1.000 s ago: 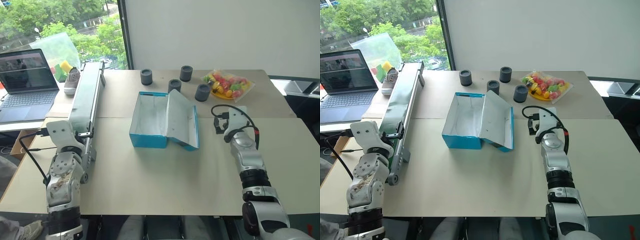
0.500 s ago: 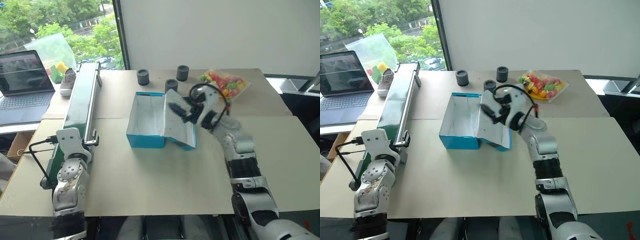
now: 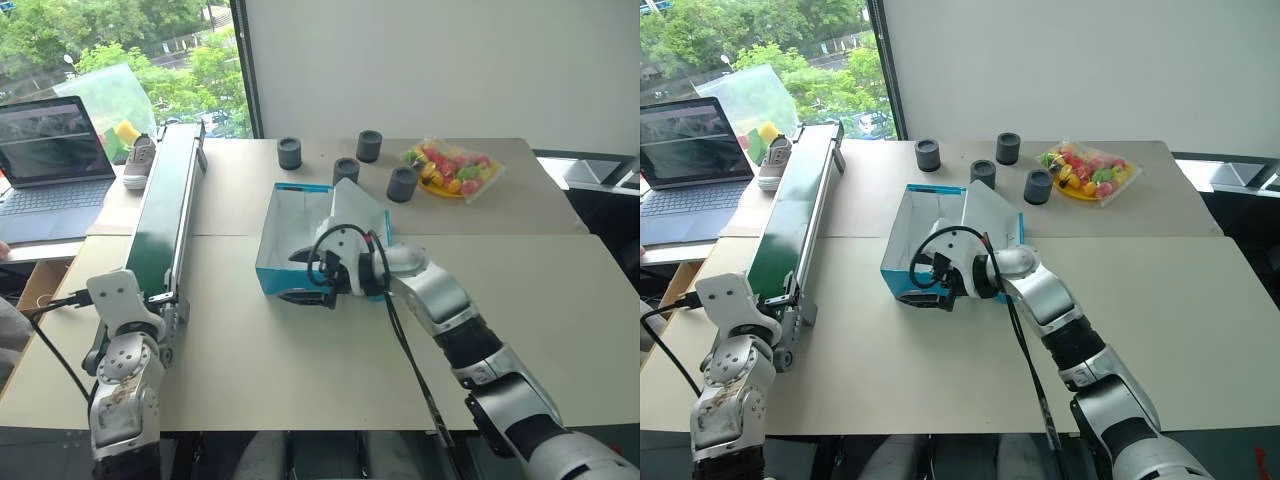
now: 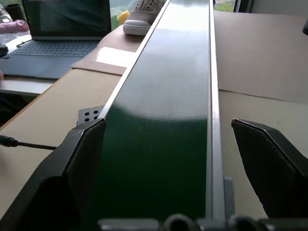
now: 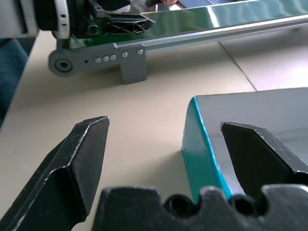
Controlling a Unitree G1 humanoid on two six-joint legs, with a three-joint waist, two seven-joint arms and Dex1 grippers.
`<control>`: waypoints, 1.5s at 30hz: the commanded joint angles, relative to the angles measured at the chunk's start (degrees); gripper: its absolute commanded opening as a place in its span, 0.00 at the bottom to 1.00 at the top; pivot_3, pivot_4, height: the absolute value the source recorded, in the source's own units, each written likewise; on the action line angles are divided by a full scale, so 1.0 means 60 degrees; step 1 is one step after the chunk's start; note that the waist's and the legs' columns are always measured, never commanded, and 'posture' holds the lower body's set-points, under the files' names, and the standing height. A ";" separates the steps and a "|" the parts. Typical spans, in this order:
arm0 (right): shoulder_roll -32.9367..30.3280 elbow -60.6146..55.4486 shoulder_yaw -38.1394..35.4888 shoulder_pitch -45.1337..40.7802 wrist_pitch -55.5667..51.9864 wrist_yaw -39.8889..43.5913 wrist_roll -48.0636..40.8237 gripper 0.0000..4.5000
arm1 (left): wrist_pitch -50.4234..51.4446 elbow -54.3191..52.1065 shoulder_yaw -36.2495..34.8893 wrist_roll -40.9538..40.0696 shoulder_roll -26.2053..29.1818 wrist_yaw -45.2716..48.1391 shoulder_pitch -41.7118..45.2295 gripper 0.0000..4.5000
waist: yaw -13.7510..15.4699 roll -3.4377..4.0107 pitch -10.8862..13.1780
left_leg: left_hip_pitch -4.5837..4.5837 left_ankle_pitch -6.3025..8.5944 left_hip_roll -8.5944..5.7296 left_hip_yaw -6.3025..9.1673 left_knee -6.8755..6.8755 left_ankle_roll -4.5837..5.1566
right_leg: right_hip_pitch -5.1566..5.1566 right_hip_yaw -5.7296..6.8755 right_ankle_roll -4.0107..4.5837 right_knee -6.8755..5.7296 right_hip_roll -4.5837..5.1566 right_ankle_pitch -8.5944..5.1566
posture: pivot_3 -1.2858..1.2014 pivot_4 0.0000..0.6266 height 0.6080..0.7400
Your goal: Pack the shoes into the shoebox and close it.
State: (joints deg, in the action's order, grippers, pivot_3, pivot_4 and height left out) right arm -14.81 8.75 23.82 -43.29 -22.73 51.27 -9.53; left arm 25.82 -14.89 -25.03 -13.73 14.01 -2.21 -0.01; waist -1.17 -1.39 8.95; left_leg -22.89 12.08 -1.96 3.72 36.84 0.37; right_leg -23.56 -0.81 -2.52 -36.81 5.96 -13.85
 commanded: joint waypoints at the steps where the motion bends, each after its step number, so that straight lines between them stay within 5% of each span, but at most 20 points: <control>1: 0.0575 0.0502 0.0098 -0.0468 0.0751 -0.0878 0.0849 0.98 | 0.1061 0.0265 -0.0645 -0.0715 0.0952 0.0841 0.0079 1.00 | 0.0005 -0.0002 0.0002 | -0.0006 -0.0002 -0.0001 -0.0002 0.0000 -0.0003 | -0.0015 -0.0002 0.0001 -0.0015 -0.0001 0.0000 | 0.52 0.24 0.97; 10: 0.1642 0.0812 -0.0362 -0.0555 0.0852 -0.1751 0.1062 0.98 | 0.1084 0.2346 -0.0162 -0.0157 0.2768 0.1238 0.2426 1.00 | 0.0036 -0.0026 0.0001 | -0.0023 -0.0027 -0.0004 0.0001 0.0000 -0.0044 | -0.0059 -0.0004 0.0013 -0.0045 -0.0004 0.0007 | 0.52 0.24 0.97; 25: 0.1972 0.1424 -0.0592 -0.0541 0.1151 -0.2223 0.1255 0.98 | 0.0503 0.2261 -0.0106 -0.0096 0.2279 0.0591 0.3401 1.00 | -0.0132 -0.0030 0.0000 | -0.0068 -0.0023 0.0002 -0.0007 -0.0012 -0.0054 | -0.0114 -0.0014 0.0018 -0.0053 -0.0002 0.0012 | 0.52 0.24 0.97; 45: 0.1851 0.0951 -0.0945 -0.0012 0.0842 -0.2672 0.1321 0.98 | 0.0751 0.1447 -0.0164 -0.0445 0.2097 0.1132 0.2848 1.00 | -0.0202 -0.0030 0.0000 | -0.0069 -0.0023 0.0002 -0.0007 -0.0011 -0.0055 | -0.0113 -0.0016 0.0018 -0.0054 0.0000 0.0012 | 0.52 0.24 0.97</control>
State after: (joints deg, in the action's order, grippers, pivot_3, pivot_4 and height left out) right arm -3.68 17.79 19.43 -43.48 -17.37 35.59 -1.07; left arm 30.43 -3.16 -25.04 -15.99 25.53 4.15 17.20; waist -2.38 -1.57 8.95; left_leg -23.31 11.94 -1.96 3.68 36.77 0.04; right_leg -24.23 -0.91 -2.42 -37.13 5.96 -13.78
